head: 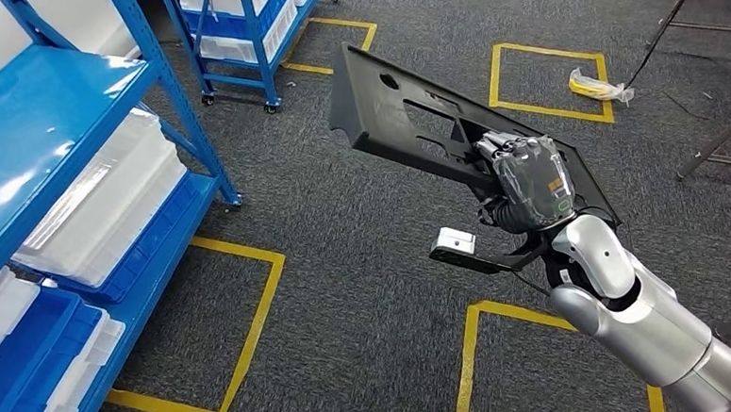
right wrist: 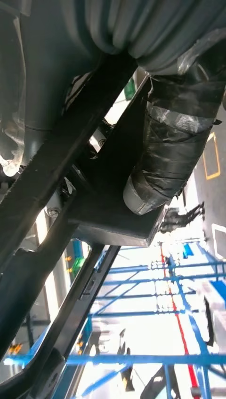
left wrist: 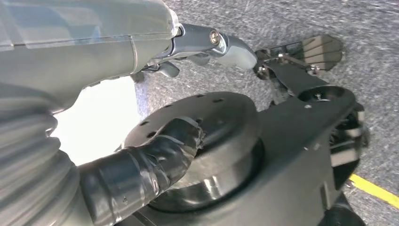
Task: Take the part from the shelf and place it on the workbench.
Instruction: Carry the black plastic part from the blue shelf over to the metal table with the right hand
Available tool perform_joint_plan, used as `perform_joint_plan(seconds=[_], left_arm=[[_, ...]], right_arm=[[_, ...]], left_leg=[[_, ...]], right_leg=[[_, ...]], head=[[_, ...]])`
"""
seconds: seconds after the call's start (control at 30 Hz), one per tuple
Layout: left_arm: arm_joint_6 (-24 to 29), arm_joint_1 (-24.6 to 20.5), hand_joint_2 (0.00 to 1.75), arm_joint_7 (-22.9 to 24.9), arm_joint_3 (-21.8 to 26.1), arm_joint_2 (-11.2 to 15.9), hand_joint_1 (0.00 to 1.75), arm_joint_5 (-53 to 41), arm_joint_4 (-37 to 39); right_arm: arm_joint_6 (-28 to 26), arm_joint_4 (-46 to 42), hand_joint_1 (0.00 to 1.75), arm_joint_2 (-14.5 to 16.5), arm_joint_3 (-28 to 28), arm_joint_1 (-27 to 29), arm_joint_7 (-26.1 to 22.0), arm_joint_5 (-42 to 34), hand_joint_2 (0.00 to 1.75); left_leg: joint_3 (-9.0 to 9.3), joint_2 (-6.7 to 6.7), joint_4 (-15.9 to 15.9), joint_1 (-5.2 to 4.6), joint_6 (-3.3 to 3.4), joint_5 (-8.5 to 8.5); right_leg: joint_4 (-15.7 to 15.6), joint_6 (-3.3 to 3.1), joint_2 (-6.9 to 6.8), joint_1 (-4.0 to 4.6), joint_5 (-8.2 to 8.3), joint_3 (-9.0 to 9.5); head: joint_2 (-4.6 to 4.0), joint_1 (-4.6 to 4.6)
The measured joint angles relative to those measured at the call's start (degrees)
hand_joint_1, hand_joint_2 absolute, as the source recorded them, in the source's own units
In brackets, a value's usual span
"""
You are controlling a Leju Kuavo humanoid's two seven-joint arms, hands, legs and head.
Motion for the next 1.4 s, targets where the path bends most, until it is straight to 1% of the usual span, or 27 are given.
perform_joint_plan(seconds=[0.03, 0.1, 0.17, 0.2, 0.23, 0.27, 0.3, 0.37, 0.43, 0.47, 0.53, 0.6, 0.67, 0.73, 0.77, 0.8, 0.83, 0.9, 0.97, 1.03, 1.1, 1.17, 1.23, 1.27, 1.3, 1.33, 1.4], left_arm=[[0.16, -0.12, 1.75, 0.01, 0.01, 0.00, 0.00, 0.00, 0.00], [0.44, -0.16, 1.75, 0.04, 0.03, -0.01, 0.00, 0.01, 0.00], [0.53, -0.03, 1.75, 0.06, 0.05, -0.01, 0.00, 0.02, 0.00], [0.56, -0.04, 1.75, 0.07, 0.07, -0.01, 0.00, 0.02, 0.00], [0.58, -0.05, 1.75, 0.09, 0.08, 0.00, 0.00, 0.01, 0.00], [0.61, -0.07, 1.75, 0.06, 0.09, 0.01, 0.00, -0.04, 0.00], [0.63, -0.06, 1.75, -0.01, 0.09, 0.01, 0.00, -0.09, 0.00], [0.62, 0.13, 1.75, -0.28, 0.09, 0.02, 0.00, -0.24, 0.01], [0.51, 0.32, 1.75, -0.55, 0.09, 0.01, 0.00, -0.38, 0.01], [0.41, 0.29, 1.75, -0.64, 0.09, 0.00, 0.00, -0.46, 0.01], [0.23, 0.03, 1.75, -0.70, 0.09, -0.02, 0.00, -0.63, 0.00], [0.10, -0.05, 1.75, -0.76, 0.09, -0.04, 0.00, -0.68, 0.00], [0.04, 0.15, 1.75, -0.82, 0.09, -0.05, 0.00, -0.67, 0.00], [0.03, 0.27, 1.75, -0.83, 0.09, -0.05, 0.00, -0.66, 0.00], [0.03, 0.28, 1.75, -0.83, 0.09, -0.05, 0.00, -0.66, 0.00], [0.04, 0.27, 1.75, -0.83, 0.10, -0.05, 0.00, -0.66, 0.00], [0.04, 0.26, 1.75, -0.83, 0.10, -0.05, 0.00, -0.66, 0.00], [0.08, 0.27, 1.75, -0.83, 0.11, -0.03, 0.00, -0.66, 0.01], [0.12, 0.27, 1.75, -0.83, 0.15, 0.01, 0.00, -0.64, 0.01], [0.13, 0.21, 1.75, -0.83, 0.21, 0.03, 0.00, -0.62, 0.00], [0.12, 0.20, 1.75, -0.83, 0.30, 0.06, 0.00, -0.60, 0.00], [0.08, 0.23, 1.75, -0.84, 0.43, 0.08, 0.00, -0.51, 0.00], [0.05, 0.23, 1.75, -0.84, 0.55, 0.08, 0.00, -0.40, 0.00], [0.05, 0.24, 1.75, -0.83, 0.61, 0.08, 0.00, -0.37, 0.00], [0.05, 0.27, 1.75, -0.83, 0.67, 0.08, 0.00, -0.34, 0.00], [0.06, 0.32, 1.75, -0.83, 0.73, 0.08, 0.00, -0.33, 0.00], [0.08, 0.56, 1.75, -0.83, 0.84, 0.14, 0.00, -0.33, 0.02]], right_arm=[[0.07, 0.03, 1.75, 0.01, 0.05, -0.05, 0.02, 0.00, 1.75], [0.13, 0.05, 1.75, 0.10, 0.21, -0.36, 0.10, 0.00, 1.75], [0.15, 0.08, 1.75, 0.30, 0.56, -0.66, 0.16, 0.00, 1.75], [0.16, 0.13, 1.75, 0.42, 0.78, -0.71, 0.15, 0.00, 1.75], [0.19, 0.20, 1.75, 0.52, 0.99, -0.72, 0.15, 0.00, 1.75], [0.22, 0.27, 1.75, 0.61, 1.16, -0.74, 0.15, 0.00, 1.75], [0.25, 0.32, 1.75, 0.67, 1.27, -0.78, 0.15, 0.00, 1.75], [0.28, 0.36, 1.75, 0.75, 1.37, -0.93, 0.16, 0.01, 1.75], [0.33, 0.39, 1.75, 0.85, 1.44, -1.15, 0.17, 0.04, 1.75], [0.37, 0.41, 1.75, 0.89, 1.48, -1.25, 0.18, 0.06, 1.75], [0.47, 0.44, 1.75, 0.92, 1.52, -1.25, 0.20, 0.07, 1.75], [0.60, 0.53, 1.75, 0.93, 1.56, -1.45, 0.22, 0.07, 1.75], [0.76, 0.68, 1.75, 1.06, 1.70, -1.73, 0.22, 0.09, 1.75], [1.01, 0.89, 1.75, 1.20, 1.99, -1.78, 0.22, 0.11, 1.75], [1.11, 1.02, 1.75, 1.24, 2.14, -1.77, 0.22, 0.11, 1.75], [1.17, 1.13, 1.75, 1.27, 2.25, -1.80, 0.22, 0.11, 1.75], [1.19, 1.20, 1.75, 1.30, 2.31, -1.88, 0.22, 0.11, 1.75], [1.20, 1.26, 1.75, 1.40, 2.33, -2.21, 0.22, 0.11, 1.75], [1.20, 1.31, 1.75, 1.49, 2.37, -2.47, 0.22, 0.12, 1.75], [1.21, 1.33, 1.75, 1.52, 2.40, -2.53, 0.22, 0.13, 1.75], [1.22, 1.33, 1.75, 1.55, 2.40, -2.70, 0.23, 0.13, 1.75], [1.23, 1.34, 1.75, 1.67, 2.49, -2.92, 0.25, 0.15, 1.75], [1.23, 1.40, 1.75, 1.85, 2.66, -2.97, 0.27, 0.18, 1.75], [1.23, 1.44, 1.75, 1.91, 2.73, -2.96, 0.30, 0.18, 1.75], [1.22, 1.48, 1.75, 1.94, 2.75, -2.95, 0.34, 0.18, 1.75], [1.21, 1.50, 1.75, 1.96, 2.75, -2.95, 0.40, 0.18, 1.75], [1.20, 1.53, 1.75, 1.98, 2.74, -2.99, 0.51, 0.19, 1.75]], left_leg=[[-0.16, -0.47, 0.39, 0.13, -0.24, -0.48], [-1.97, -3.37, 3.95, 0.50, -0.58, -2.83], [-5.98, -6.36, 11.69, 0.72, -0.63, -6.18], [-8.00, -6.83, 15.37, 0.73, -0.64, -7.12], [-9.34, -7.01, 17.50, 0.71, -0.62, -7.02], [-9.70, -7.12, 17.43, 0.70, -0.52, -5.70], [-9.07, -7.35, 15.27, 0.71, -0.34, -3.51], [-6.30, -9.19, 8.31, 0.78, 0.10, 0.70], [-4.34, -11.07, 4.04, 0.86, 0.32, 2.00], [-3.95, -11.24, 3.53, 0.83, 0.34, 1.84], [-3.52, -9.97, 2.41, 0.82, 0.46, 1.92], [-2.99, -8.50, 1.09, 0.90, 0.91, 2.14], [-2.93, -7.16, 0.63, 0.83, 1.27, 2.33], [-3.10, -5.77, 0.76, 0.70, 1.31, 2.34], [-3.17, -5.11, 0.85, 0.67, 1.30, 2.32], [-3.21, -4.45, 0.95, 0.66, 1.25, 2.29], [-3.21, -3.87, 1.06, 0.66, 1.17, 2.23], [-3.24, -2.82, 1.29, 0.44, 0.87, 2.06], [-3.25, -1.86, 1.45, 0.18, 0.50, 2.00], [-3.27, -1.33, 1.60, 0.20, -0.01, 1.82], [-4.12, -3.35, 3.71, 0.42, -0.50, 0.01], [-6.88, -6.20, 10.25, 0.57, -0.63, -3.91], [-9.89, -7.03, 17.23, 0.56, -0.47, -6.72], [-10.29, -7.11, 18.36, 0.56, -0.32, -6.61], [-9.66, -7.26, 17.34, 0.56, -0.10, -5.46], [-8.02, -7.73, 14.16, 0.55, 0.20, -3.41], [-4.42, -10.61, 6.70, 0.64, 0.76, 0.02]], right_leg=[[-0.24, -0.35, 0.57, -0.04, -0.05, 0.01], [-0.65, -1.19, 1.59, -0.23, 0.04, 0.05], [-0.66, -1.75, 2.73, -0.12, 0.13, -0.03], [-0.58, -1.84, 3.41, -0.01, 0.12, -0.09], [-0.45, -1.92, 4.14, 0.11, 0.08, -0.11], [-0.27, -1.97, 4.92, 0.21, 0.01, -0.11], [-0.07, -2.01, 5.73, 0.26, -0.09, -0.08], [0.32, -1.90, 7.33, 0.26, -0.31, -0.19], [0.55, -1.40, 8.73, 0.12, -0.18, -0.56], [0.52, -1.04, 9.40, -0.03, 0.04, -0.77], [0.52, -0.32, 10.05, -0.25, 0.25, -1.07], [2.86, 0.11, 7.72, -0.02, -1.42, -2.25], [9.22, 0.45, 4.61, 0.04, -4.88, -5.06], [14.93, 0.76, 3.66, -0.18, -6.86, -7.41], [15.19, 0.84, 3.46, -0.28, -6.46, -7.27], [13.18, 0.88, 3.17, -0.34, -5.14, -5.95], [9.40, 0.88, 2.46, -0.35, -3.34, -3.69], [2.27, 0.58, 0.43, 0.16, -1.29, 0.22], [0.01, 0.01, -0.07, 0.72, -1.13, 1.09], [-0.12, -0.68, 1.18, 0.65, -0.66, 0.82], [-0.42, -1.54, 2.21, 0.43, -0.16, 0.69], [-0.52, -2.28, 3.26, 0.50, 0.23, 0.40], [-0.39, -2.63, 4.57, 0.80, 0.46, -0.04], [-0.27, -2.70, 5.31, 0.93, 0.53, -0.19], [-0.15, -2.71, 6.08, 1.03, 0.56, -0.28], [-0.01, -2.71, 6.89, 1.08, 0.58, -0.31], [0.30, -2.54, 8.37, 1.07, 0.66, -0.57]], head=[[0.00, 0.01], [0.00, 0.00], [0.00, -0.01], [0.00, 0.00], [0.00, 0.00], [0.00, 0.01], [0.00, 0.00], [0.00, 0.00], [0.00, 0.01], [0.00, 0.00], [0.00, 0.02], [0.00, 0.13], [0.00, 0.21], [0.00, 0.19], [0.00, 0.19], [0.00, 0.19], [0.00, 0.20], [0.00, 0.20], [0.00, 0.18], [0.00, 0.17], [0.00, 0.16], [0.00, 0.16], [0.00, 0.16], [0.00, 0.16], [0.00, 0.16], [0.00, 0.16], [0.00, 0.18]])
